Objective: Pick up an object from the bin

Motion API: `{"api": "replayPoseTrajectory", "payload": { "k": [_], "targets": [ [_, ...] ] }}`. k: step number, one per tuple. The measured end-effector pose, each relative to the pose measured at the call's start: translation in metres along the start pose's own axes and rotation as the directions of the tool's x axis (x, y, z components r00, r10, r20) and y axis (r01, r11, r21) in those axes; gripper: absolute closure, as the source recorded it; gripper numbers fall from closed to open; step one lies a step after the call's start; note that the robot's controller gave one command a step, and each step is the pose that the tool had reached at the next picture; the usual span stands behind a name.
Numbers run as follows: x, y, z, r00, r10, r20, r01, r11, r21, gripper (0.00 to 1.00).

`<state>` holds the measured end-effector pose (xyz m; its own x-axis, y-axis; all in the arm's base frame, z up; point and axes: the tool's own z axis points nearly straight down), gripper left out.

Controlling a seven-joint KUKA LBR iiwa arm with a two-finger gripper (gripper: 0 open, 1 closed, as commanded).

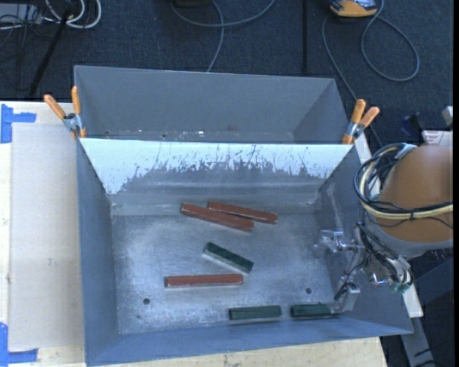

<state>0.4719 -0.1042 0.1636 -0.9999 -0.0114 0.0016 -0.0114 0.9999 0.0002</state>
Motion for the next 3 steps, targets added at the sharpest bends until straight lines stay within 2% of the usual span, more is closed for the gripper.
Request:
{"api": "replayPoseTrajectory", "payload": {
  "k": [1, 2, 3],
  "targets": [
    [-0.003, -0.017, 0.095, 0.983, 0.186, 0.007, -0.186, 0.983, -0.002, 0.00],
    [-0.001, -0.016, 0.094, 0.984, 0.180, 0.002, -0.180, 0.984, 0.000, 1.00],
    [-0.068, -0.020, 0.026, 0.958, 0.288, 0.012, -0.288, 0.958, -0.001, 1.00]
  ]
}}
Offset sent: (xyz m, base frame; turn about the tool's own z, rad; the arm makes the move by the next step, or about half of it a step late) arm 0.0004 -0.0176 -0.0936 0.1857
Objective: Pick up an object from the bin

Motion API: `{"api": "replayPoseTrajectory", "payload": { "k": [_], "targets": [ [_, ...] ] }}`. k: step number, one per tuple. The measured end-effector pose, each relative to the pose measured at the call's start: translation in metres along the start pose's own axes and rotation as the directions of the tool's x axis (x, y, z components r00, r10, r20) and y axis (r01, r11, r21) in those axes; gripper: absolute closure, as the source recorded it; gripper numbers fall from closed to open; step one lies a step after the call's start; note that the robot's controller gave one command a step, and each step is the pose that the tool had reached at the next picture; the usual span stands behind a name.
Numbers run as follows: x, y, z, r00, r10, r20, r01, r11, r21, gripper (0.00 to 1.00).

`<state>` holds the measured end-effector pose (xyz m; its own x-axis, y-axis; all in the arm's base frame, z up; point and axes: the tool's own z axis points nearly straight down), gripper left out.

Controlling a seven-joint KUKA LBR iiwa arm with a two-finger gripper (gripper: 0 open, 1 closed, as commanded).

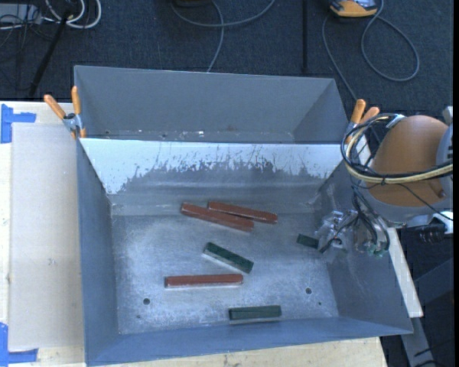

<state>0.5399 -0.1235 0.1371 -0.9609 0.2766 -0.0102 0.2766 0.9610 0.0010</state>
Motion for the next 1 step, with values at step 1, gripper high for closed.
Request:
{"api": "replayPoseTrajectory", "payload": {
  "k": [1],
  "targets": [
    [-0.0115, -0.0053, -0.1227, 1.000, 0.005, 0.000, -0.005, 1.000, 0.000, 1.00]
  ]
}}
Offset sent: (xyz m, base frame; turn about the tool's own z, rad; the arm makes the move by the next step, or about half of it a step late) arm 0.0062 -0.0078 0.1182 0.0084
